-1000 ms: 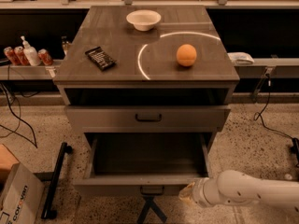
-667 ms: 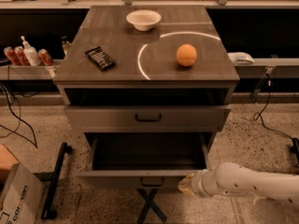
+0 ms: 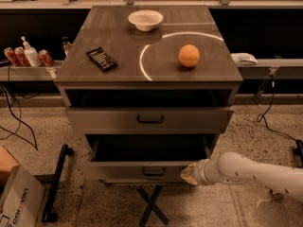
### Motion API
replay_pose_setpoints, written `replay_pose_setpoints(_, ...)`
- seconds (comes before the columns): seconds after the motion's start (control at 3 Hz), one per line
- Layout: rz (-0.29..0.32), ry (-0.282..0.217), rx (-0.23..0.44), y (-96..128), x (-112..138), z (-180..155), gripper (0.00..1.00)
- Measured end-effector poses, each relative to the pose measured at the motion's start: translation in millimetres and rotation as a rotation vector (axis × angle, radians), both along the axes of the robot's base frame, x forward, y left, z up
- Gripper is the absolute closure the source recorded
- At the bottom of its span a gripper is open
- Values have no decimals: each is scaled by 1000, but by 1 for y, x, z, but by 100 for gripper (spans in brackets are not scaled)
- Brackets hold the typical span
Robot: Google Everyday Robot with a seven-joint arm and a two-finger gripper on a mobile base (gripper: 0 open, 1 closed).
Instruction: Close middle drawer
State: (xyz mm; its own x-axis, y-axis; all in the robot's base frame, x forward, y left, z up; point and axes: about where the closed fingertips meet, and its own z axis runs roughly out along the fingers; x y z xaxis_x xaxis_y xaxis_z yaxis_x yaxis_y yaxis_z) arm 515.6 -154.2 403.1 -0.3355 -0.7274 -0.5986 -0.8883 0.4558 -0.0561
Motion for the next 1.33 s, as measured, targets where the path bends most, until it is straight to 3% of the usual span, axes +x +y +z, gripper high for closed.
replay_pose_setpoints(0.33, 1, -24, 7, -3, 24, 3, 83)
replay_pose_setpoints(1.33, 6, -20, 10, 1, 23, 1, 15)
